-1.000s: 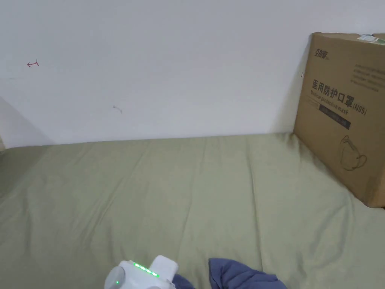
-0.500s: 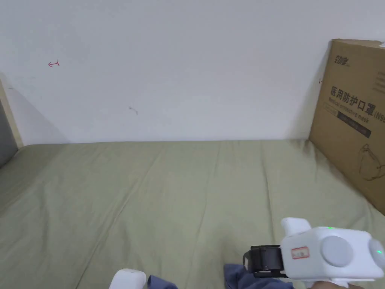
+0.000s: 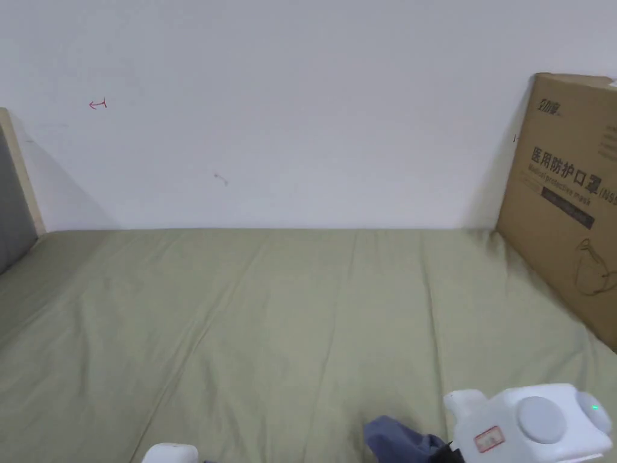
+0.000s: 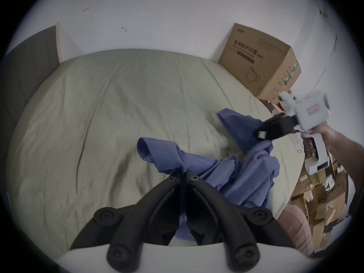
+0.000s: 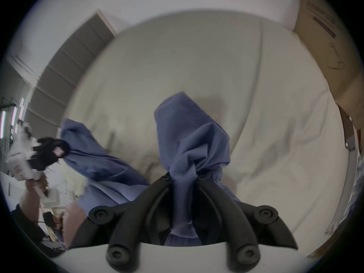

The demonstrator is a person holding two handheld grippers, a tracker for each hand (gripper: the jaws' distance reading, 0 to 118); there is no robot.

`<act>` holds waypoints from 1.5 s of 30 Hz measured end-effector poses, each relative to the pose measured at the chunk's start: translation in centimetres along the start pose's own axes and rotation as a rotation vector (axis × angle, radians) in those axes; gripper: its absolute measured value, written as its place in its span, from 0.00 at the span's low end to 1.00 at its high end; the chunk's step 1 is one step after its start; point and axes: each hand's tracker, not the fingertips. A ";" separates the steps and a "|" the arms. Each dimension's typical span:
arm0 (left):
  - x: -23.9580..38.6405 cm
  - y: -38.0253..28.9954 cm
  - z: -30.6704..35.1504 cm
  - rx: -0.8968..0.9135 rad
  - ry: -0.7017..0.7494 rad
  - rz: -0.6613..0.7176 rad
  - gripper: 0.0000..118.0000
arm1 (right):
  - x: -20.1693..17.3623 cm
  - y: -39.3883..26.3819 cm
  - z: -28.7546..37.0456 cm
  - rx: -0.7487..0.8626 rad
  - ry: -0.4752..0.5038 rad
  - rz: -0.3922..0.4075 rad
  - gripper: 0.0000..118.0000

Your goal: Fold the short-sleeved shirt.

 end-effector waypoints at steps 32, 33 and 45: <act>3.9 25.9 23.4 0.662 0.152 0.000 0.03 | -8.7 14.2 37.1 0.843 -0.110 -0.082 0.10; 3.7 26.8 22.9 0.668 0.152 0.005 0.03 | -8.3 15.5 37.3 0.857 -0.137 -0.073 0.10; 2.3 30.2 11.6 0.619 0.174 -0.020 0.03 | -3.4 20.4 30.2 0.854 -0.294 -0.027 0.10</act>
